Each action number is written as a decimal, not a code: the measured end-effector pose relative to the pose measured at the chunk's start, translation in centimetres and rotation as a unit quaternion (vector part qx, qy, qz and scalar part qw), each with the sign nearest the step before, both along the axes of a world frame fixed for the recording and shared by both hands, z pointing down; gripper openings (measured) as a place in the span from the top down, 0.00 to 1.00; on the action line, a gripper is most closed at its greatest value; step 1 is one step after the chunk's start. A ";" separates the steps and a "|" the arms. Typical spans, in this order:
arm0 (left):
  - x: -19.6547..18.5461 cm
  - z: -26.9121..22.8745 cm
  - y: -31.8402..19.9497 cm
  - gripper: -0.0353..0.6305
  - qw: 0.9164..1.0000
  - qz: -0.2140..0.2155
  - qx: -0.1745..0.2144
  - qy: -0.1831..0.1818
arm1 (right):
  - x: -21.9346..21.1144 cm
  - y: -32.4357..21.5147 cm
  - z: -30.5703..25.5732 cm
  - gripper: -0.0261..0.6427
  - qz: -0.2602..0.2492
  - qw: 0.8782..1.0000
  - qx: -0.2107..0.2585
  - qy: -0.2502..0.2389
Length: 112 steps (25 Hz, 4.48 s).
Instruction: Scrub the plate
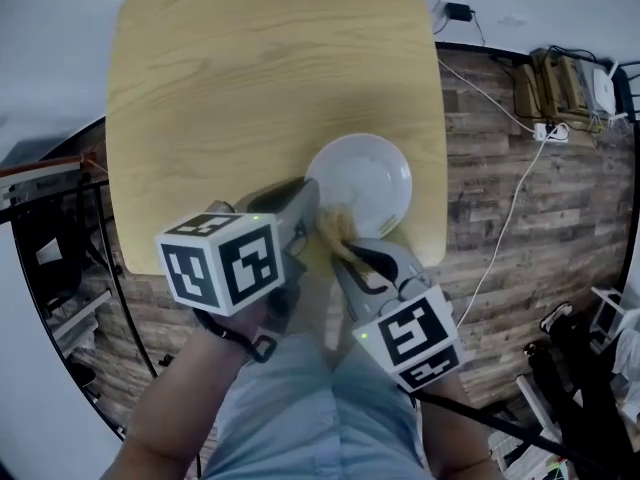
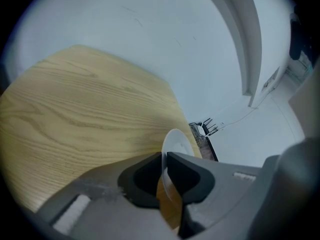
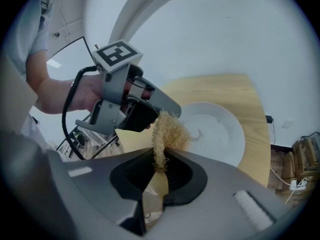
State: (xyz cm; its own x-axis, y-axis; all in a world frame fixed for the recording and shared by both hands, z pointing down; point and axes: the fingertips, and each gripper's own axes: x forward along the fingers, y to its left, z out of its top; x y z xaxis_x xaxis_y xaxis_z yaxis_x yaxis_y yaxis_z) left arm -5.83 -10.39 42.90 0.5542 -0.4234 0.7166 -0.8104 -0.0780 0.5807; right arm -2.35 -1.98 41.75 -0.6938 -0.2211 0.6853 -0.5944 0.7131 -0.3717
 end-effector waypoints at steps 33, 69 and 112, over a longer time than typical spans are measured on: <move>0.0 -0.6 -0.8 0.86 1.000 0.022 -0.002 0.001 | 4.9 -9.8 1.6 0.89 0.105 0.991 0.041 0.073; 0.3 -2.8 0.1 0.87 0.996 0.015 0.063 -0.059 | 5.8 -1.8 -2.8 0.89 0.114 0.993 0.026 -0.031; -0.3 -2.0 -0.3 0.86 0.995 0.018 0.070 -0.076 | 3.1 3.6 -1.2 0.89 0.079 0.990 -0.071 -0.093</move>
